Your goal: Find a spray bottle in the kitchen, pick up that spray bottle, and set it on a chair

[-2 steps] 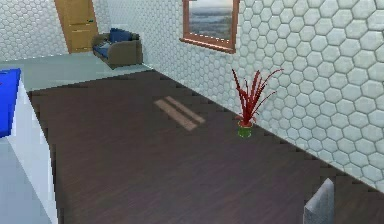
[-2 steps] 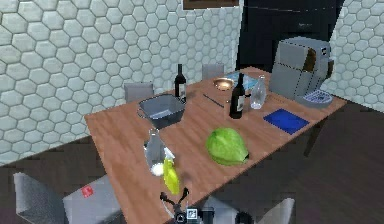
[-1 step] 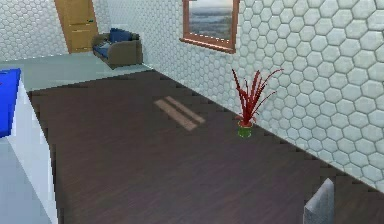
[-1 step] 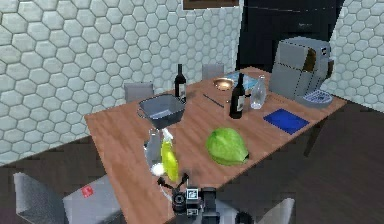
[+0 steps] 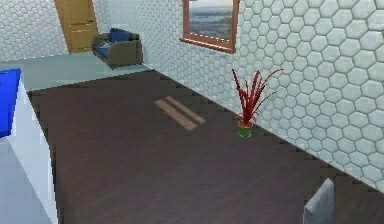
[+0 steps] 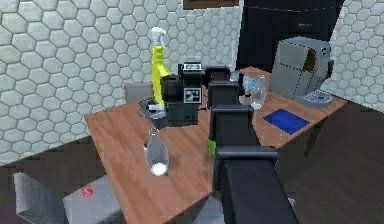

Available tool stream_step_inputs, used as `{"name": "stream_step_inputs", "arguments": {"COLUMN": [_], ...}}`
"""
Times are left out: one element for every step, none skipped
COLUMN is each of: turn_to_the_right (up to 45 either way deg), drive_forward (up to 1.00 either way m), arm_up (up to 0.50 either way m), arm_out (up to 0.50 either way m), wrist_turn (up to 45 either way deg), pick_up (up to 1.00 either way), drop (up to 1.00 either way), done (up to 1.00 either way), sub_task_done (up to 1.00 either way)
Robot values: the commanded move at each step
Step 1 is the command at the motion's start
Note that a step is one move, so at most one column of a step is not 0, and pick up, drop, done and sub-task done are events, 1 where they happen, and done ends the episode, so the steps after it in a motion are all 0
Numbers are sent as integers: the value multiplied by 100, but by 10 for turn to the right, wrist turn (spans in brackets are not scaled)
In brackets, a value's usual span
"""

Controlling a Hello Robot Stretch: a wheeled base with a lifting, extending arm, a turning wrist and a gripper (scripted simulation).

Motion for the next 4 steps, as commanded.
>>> {"name": "stream_step_inputs", "arguments": {"turn_to_the_right": [0,0,0,0], "drive_forward": [0,0,0,0], "arm_up": [0,0,0,0], "arm_out": [0,0,0,-22], "wrist_turn": [-450,-450,-270,0], "pick_up": [0,0,0,0], "drop": [0,0,0,0], "done": [0,0,0,0], "sub_task_done": [0,0,0,0]}}
